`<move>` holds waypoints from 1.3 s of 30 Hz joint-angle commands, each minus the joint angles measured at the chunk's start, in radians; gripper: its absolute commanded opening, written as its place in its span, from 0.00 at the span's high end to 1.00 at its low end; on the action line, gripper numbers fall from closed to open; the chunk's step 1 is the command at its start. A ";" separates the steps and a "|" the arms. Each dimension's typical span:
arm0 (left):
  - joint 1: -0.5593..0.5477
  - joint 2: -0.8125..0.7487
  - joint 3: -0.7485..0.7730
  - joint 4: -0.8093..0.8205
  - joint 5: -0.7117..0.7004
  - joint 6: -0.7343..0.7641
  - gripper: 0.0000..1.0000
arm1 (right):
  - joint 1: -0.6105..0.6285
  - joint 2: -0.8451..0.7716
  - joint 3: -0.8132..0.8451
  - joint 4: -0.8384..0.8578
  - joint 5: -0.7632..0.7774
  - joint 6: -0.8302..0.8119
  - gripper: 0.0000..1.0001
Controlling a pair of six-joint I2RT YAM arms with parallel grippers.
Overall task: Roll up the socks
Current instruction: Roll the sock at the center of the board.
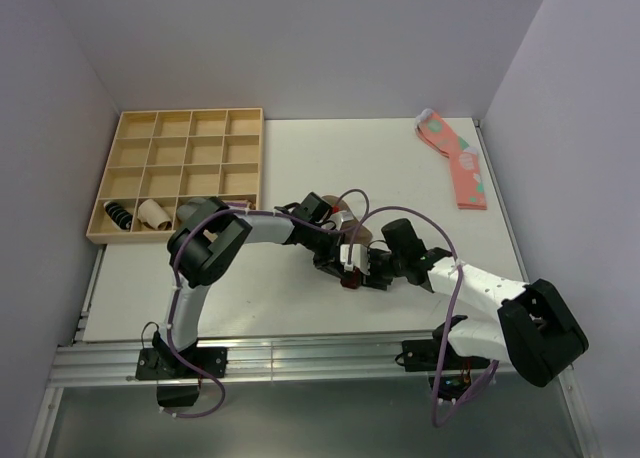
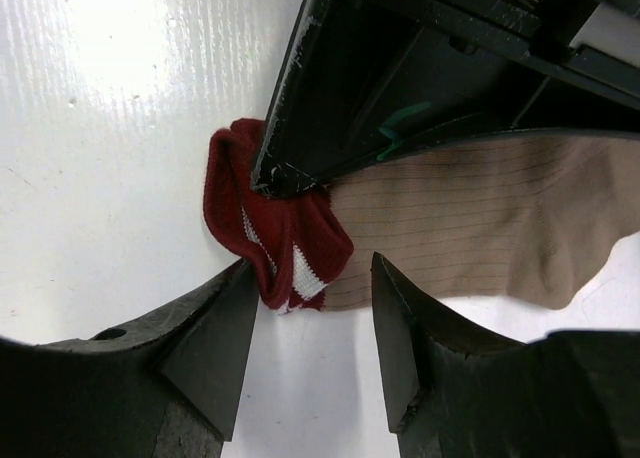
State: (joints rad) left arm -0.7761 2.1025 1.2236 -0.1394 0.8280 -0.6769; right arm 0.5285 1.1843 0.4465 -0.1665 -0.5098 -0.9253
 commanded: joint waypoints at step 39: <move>-0.077 -0.219 -0.248 0.305 -0.541 -0.306 0.73 | -0.148 0.199 0.213 -0.246 -0.053 0.238 1.00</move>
State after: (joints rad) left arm -0.8494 1.9293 1.0180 0.1081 0.4343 -0.9489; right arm 0.4038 1.3590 0.6098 -0.3283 -0.5533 -0.6945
